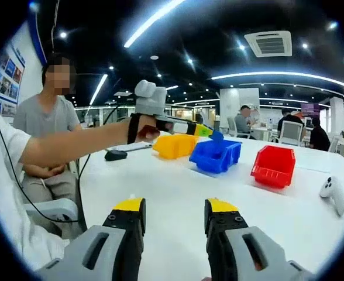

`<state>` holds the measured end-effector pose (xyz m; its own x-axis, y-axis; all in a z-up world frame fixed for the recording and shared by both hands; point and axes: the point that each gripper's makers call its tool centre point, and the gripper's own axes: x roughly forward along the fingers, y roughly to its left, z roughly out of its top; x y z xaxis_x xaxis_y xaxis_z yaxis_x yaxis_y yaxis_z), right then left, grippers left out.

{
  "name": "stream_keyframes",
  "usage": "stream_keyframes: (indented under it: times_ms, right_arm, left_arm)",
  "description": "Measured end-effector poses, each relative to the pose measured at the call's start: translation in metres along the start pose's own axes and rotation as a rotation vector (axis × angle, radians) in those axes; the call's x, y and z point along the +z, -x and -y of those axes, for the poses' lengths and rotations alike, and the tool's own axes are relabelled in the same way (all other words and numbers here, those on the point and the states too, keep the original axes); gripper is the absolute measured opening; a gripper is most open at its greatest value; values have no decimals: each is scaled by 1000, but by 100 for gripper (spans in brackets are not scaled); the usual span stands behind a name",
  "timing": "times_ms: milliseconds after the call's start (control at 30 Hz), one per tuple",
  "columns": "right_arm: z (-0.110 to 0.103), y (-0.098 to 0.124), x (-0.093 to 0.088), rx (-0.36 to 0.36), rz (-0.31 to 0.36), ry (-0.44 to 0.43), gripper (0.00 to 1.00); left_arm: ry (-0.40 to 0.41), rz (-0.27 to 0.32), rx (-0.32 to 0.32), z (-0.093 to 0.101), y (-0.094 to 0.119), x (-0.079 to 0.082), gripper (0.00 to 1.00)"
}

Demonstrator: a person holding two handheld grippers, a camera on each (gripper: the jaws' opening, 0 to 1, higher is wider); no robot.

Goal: Take apart the toy blocks one by one and place each separated block into its matching bin, sorting the blocks by their type until all the connected pieces are disassembled and separated into the correct bins

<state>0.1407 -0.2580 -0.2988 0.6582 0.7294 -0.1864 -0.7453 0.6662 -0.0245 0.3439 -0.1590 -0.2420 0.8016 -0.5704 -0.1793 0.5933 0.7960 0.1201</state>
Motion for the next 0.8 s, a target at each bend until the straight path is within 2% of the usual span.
stream_keyframes:
  times_ms: [67,267,400,600,667,700,733,767,800]
  right_arm:
    - [1,1,0,-3,1,-3,41]
    - [-1,0,2,0,11,-7,41]
    - [0,2,2,-4,12,-5,41]
    - [3,4,1,-11,12,-4,41]
    - [4,5,1,-14,13,-6,41]
    - [4,5,1,-16,10,-4,40]
    - [5,5,0,-18,9,-2,40]
    - [5,6,0,-20,9,-1,40]
    - [6,6,0,-21,8,-2,40]
  left_arm:
    - [15,-2,18,-4,-4,-2,24]
    - [22,-25,188,-30,-11,-11,24]
    - [-5,-41,206,-29,-12,-16,24]
    - [28,-8,219,-32,-15,-13,25]
    - [-4,4,235,-35,-17,-14,27]
    - [-30,59,267,-40,-17,-7,37]
    - [-28,76,226,-34,-20,-6,55]
    - [-1,54,170,-27,-24,-10,79]
    - [14,26,157,-25,-25,-15,87]
